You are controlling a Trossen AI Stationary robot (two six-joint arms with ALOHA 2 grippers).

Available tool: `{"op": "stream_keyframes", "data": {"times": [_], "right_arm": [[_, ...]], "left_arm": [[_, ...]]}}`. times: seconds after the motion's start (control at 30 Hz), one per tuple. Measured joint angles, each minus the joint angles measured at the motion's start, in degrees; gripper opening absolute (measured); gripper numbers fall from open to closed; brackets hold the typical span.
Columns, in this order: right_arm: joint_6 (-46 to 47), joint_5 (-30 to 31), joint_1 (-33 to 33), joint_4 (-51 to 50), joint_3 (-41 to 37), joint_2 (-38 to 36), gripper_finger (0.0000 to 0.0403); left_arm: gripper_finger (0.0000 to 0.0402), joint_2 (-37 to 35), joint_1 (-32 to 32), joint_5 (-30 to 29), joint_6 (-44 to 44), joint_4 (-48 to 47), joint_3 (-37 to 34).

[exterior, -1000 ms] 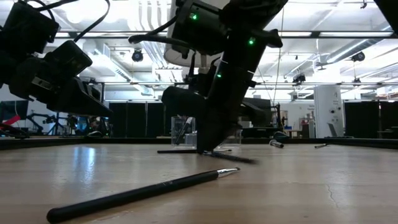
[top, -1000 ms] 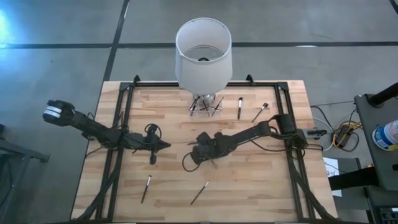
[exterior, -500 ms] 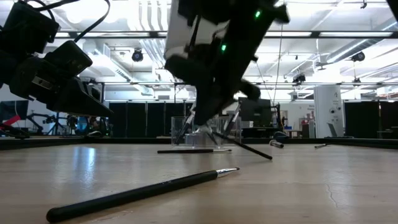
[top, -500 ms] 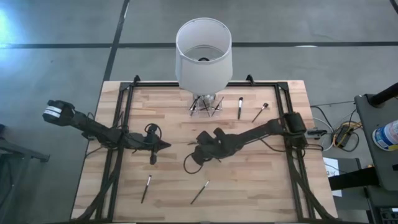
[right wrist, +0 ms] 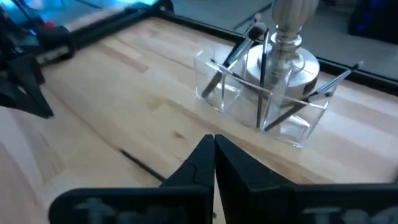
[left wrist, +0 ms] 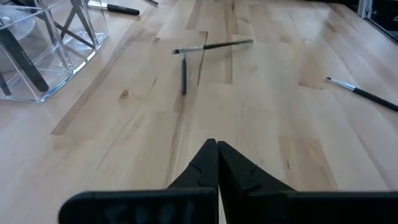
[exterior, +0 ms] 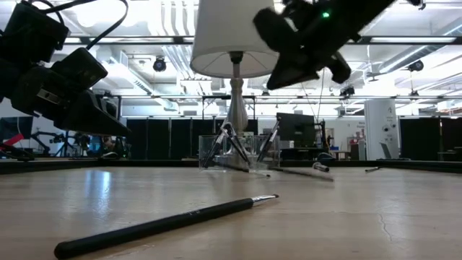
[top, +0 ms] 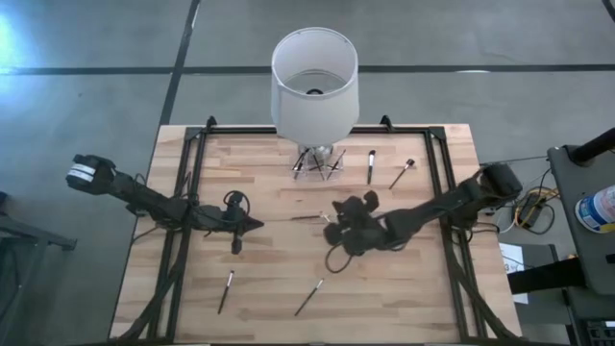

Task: Put items in baskets/containers
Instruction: Put the black eyeshadow brush into the transparent organizer

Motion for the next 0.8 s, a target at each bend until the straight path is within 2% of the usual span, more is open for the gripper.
{"op": "stream_keyframes", "data": {"times": [0.1, 0.17, 0.33, 0.57, 0.8], "right_arm": [[-3.4, -1.8, 0.0, 8.1, -6.5, -4.1, 0.0008], [-5.0, -7.5, -0.9, 11.3, -9.5, -6.3, 0.0008], [-2.1, -20.9, -4.6, 10.2, -11.5, -7.5, 0.0013], [-2.2, -30.2, -12.1, -1.4, -6.2, -1.6, 0.0077], [-2.1, -31.5, -19.1, -21.4, 0.2, 3.9, 0.0132]], "left_arm": [[0.0000, 0.0, 0.0, -0.1, 0.0, 0.0, 0.0], [0.0000, 0.0, 0.0, -0.2, -0.1, -0.1, 0.0], [0.0000, 0.0, 0.0, -0.2, -0.2, 0.0, 0.0], [0.0000, 0.0, 0.0, -0.3, -0.8, 0.0, 0.0], [0.0000, 0.0, 0.0, -0.3, -0.9, -0.1, 0.0]]}}
